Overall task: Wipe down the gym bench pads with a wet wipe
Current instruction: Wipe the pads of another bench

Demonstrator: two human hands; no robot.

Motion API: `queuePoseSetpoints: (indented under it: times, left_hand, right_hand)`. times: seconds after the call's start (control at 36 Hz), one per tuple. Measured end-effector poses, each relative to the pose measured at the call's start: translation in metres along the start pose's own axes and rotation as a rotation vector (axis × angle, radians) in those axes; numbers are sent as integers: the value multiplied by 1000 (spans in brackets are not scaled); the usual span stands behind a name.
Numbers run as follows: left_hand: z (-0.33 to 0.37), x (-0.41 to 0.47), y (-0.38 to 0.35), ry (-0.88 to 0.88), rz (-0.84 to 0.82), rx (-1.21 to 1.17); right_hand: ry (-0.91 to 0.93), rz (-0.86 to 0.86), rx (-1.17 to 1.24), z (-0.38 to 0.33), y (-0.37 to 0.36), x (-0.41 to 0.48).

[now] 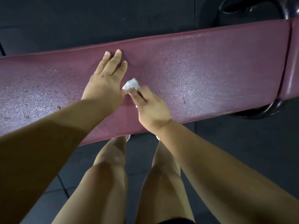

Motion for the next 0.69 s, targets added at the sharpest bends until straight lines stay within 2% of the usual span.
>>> queuePoseSetpoints:
  times: [0.03, 0.08, 0.14, 0.22, 0.25, 0.31, 0.36, 0.42, 0.5, 0.56, 0.61, 0.69]
  left_hand:
    - [0, -1, 0, 3, -16, -2]
    - [-2, -5, -1, 14, -39, -23]
    - [-2, -10, -1, 8, -33, -22]
    - [-1, -20, -9, -1, -35, 6]
    - [0, -24, -13, 0, -43, 13]
    - [1, -32, -22, -7, -56, 31]
    - [0, -36, -29, -12, -76, 47]
    - [-2, -35, -35, -4, -99, 48]
    - [-2, -32, -39, -8, -110, 60]
    - [-3, -31, -40, -6, -121, 61]
    - [-3, -30, -40, -7, -124, 64]
    - [-4, -31, -41, 4, -110, 62]
  right_hand:
    - [96, -22, -22, -1, 0, -5]
    - [82, -31, -76, 33, 11, -9]
    - [-159, 0, -141, 94, 30, -11]
    - [-714, 90, -121, 177, 63, -34]
    - [-870, 136, -85, 188, 67, -46]
    - [-1031, 184, -16, 181, 58, -60]
    - [-955, 193, 0, 147, 36, -61]
    - [-726, 147, 61, 95, 14, -53]
    - [-314, -37, 28, 38, -4, -49]
    - [-107, -187, 7, 40, -8, -56]
    - [-89, -180, -41, 73, 5, -63]
    - [-396, -56, -148, 147, 39, -79]
Point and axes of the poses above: each hand's wrist, its own x-axis towards the middle knuckle, its own y-axis out of the back of the hand, z = x × y, the point moved 10 cm from there along x, towards the middle knuckle, and after that the axes turned 9 degrees about -x, right-handed, at the moved point
